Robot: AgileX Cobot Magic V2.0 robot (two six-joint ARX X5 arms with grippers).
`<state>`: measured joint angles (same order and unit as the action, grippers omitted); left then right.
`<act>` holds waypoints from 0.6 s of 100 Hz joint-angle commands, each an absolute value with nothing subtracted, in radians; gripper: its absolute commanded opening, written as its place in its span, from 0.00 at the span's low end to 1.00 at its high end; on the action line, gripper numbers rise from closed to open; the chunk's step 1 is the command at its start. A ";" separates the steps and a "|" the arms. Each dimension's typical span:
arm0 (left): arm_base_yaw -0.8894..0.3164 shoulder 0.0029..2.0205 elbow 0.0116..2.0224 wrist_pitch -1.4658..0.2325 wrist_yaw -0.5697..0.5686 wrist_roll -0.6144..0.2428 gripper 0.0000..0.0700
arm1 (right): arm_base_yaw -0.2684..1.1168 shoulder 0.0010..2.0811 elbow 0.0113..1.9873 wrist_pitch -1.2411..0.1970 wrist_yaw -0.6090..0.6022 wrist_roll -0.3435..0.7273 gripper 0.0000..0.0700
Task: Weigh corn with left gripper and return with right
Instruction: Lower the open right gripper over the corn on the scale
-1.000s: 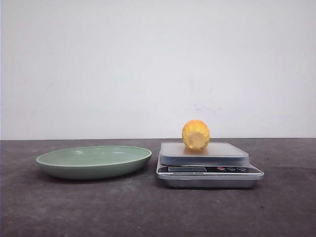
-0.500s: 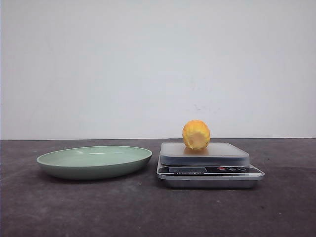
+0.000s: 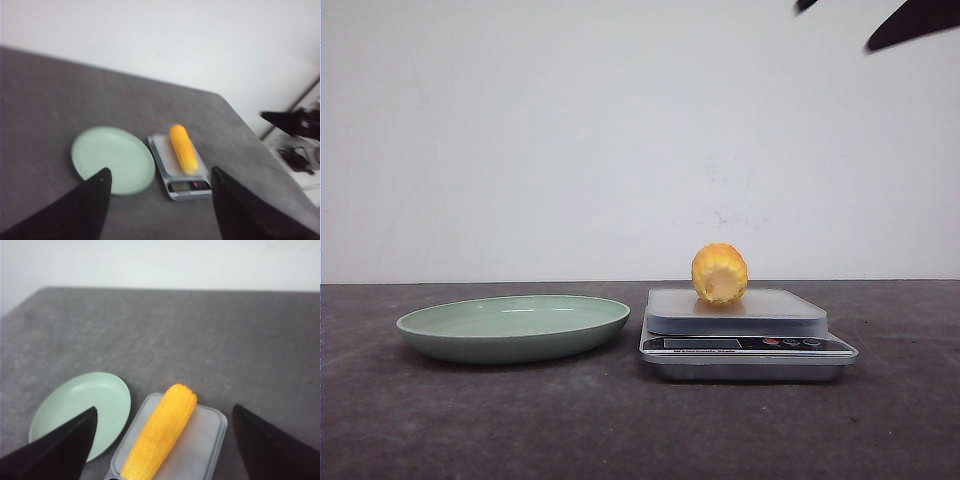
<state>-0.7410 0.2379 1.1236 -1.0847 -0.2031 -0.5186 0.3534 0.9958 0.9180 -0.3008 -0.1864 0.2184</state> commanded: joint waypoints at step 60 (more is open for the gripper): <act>-0.639 0.199 1.001 -1.102 -0.178 -0.511 0.50 | 0.556 1.525 0.990 -0.160 -0.018 0.358 0.77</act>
